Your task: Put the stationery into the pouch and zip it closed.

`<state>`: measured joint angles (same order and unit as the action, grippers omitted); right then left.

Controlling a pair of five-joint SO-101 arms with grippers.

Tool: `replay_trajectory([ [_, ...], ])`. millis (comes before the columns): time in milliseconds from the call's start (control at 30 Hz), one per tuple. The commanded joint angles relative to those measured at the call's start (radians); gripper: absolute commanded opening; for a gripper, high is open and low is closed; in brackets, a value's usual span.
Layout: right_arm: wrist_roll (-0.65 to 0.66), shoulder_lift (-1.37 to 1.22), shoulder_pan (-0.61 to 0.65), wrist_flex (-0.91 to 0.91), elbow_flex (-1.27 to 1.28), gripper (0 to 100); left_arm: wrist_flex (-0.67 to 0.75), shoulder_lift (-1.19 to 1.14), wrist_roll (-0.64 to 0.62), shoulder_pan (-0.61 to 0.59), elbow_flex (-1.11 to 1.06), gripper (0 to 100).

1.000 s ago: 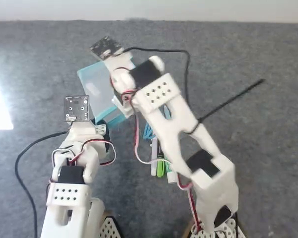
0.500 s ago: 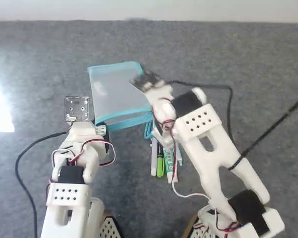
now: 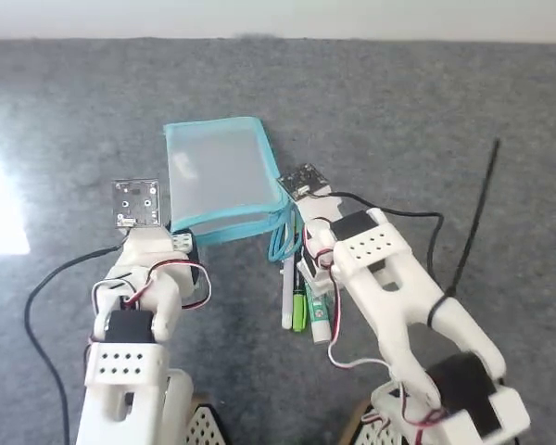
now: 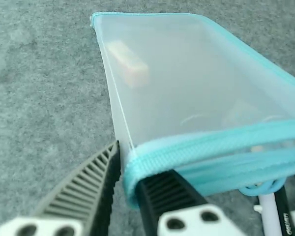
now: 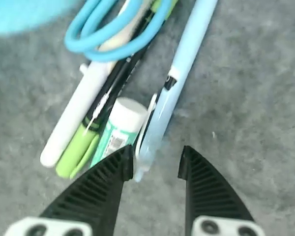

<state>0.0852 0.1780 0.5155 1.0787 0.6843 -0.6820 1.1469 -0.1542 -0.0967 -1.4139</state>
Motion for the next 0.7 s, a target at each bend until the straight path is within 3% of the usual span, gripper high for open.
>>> replay_trajectory([
  [0, -0.021, -0.056, -0.008, -0.050, -0.014, 15.4, 0.015, 0.009, 0.008, -0.008, 0.005, 1],
  [267, -0.028, -0.168, -0.048, -0.091, -0.017, 14.4, 0.015, 0.008, 0.008, -0.006, 0.004, 1],
  [433, 0.021, -0.163, -0.091, -0.062, -0.015, 0.2, 0.017, 0.008, 0.009, -0.002, 0.004, 1],
  [467, 0.049, -0.160, -0.102, -0.056, -0.018, 0.9, 0.018, 0.008, 0.009, -0.002, 0.004, 1],
  [667, 0.103, -0.035, -0.171, 0.105, -0.084, 0.8, 0.020, 0.008, 0.009, 0.000, 0.004, 1],
])
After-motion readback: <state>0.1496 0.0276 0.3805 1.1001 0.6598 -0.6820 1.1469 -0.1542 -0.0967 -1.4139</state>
